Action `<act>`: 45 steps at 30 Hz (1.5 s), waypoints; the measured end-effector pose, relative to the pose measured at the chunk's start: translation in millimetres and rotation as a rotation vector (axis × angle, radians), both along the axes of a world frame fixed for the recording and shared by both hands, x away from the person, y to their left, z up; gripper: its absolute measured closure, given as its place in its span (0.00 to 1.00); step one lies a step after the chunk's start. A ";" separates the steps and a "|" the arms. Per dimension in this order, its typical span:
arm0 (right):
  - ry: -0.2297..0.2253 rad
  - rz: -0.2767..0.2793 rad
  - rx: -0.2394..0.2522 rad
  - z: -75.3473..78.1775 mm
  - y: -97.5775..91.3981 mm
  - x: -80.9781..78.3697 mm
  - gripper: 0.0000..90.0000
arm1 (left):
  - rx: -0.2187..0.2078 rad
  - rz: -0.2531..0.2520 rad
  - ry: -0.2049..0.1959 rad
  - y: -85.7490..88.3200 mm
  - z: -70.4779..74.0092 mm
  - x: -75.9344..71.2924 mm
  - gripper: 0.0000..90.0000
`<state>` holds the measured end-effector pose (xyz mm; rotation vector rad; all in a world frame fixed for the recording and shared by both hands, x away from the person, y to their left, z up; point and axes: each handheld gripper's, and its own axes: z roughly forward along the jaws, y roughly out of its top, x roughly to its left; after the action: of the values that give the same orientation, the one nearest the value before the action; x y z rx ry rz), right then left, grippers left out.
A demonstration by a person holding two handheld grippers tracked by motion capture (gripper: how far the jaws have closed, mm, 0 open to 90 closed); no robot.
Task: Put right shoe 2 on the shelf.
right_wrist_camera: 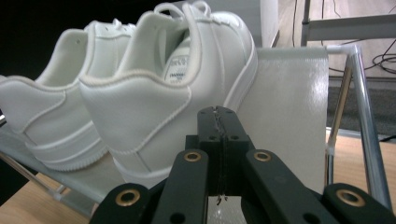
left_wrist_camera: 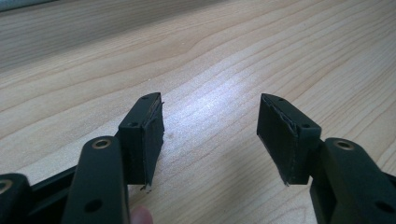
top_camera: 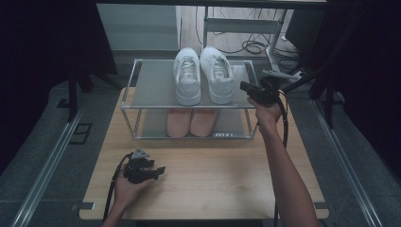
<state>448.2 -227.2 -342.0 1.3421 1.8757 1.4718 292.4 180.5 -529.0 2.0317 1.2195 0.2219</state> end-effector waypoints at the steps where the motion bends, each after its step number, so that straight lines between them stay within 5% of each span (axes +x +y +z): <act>1: 0.003 0.001 0.000 -1.5 -0.1 0.0 0.99 | 0.001 -0.001 0.000 -0.1 0.0 -0.1 0.46; 21: 0.067 0.009 -0.028 -26.5 15.0 14.1 0.99 | -0.003 0.009 -0.004 3.1 2.1 -0.9 0.46; 45: 0.046 0.092 -0.005 -20.2 37.6 5.7 1.00 | -0.002 0.003 -0.001 2.1 1.2 0.0 0.46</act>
<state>453.9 -189.6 -362.2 1.3133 1.9932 1.4920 292.4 182.6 -527.8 2.0283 1.2214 0.2229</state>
